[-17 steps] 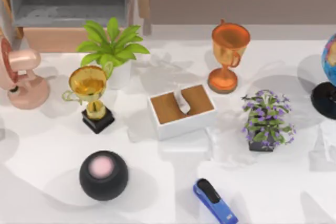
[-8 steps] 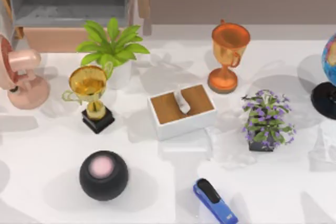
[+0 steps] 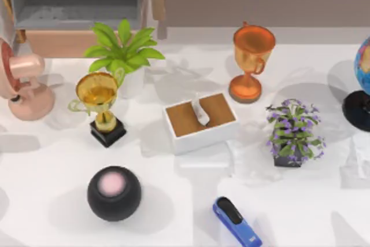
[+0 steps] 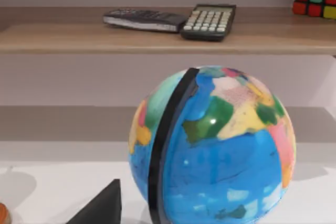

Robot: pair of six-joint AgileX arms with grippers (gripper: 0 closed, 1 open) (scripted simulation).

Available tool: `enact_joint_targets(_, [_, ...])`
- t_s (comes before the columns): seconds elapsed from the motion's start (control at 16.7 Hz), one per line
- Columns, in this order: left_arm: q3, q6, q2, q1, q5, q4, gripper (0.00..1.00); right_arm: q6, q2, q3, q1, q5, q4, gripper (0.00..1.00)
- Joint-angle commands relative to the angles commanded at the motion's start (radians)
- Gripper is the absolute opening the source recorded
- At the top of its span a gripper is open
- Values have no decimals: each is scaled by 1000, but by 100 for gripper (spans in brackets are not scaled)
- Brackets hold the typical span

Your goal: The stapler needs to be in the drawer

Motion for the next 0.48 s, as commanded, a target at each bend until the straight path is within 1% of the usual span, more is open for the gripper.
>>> enact_joint_targets(0.48, [-199, 5, -76, 117, 115, 110, 0, 0, 0, 0, 0, 0, 0, 100])
